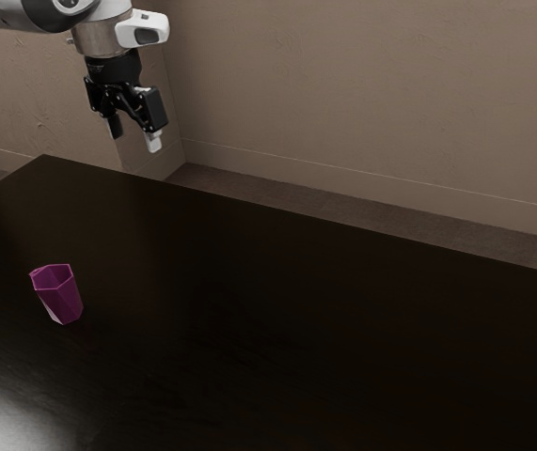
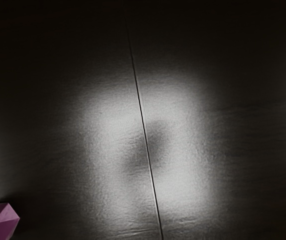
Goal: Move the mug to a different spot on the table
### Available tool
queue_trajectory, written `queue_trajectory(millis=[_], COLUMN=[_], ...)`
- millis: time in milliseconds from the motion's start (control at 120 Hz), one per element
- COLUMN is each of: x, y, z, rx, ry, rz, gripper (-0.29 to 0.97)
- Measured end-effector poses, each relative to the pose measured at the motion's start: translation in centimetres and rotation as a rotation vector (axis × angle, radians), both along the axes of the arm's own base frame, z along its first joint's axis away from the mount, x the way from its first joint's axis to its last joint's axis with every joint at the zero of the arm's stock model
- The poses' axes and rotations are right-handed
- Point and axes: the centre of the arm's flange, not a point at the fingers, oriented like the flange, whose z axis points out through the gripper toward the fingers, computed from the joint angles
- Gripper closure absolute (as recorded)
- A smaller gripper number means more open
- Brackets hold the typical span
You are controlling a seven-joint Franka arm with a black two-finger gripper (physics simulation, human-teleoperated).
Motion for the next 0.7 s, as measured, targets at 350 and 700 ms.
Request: queue_trajectory(millis=[350, 700], x=[0.2, -1.6], y=[0.7, 18.5], z=[-0.5, -3.3], rx=[-0.028, -0.013], ry=[0.013, 0.06], rz=[0.086, 0.666], gripper=[0.0, 0.0])
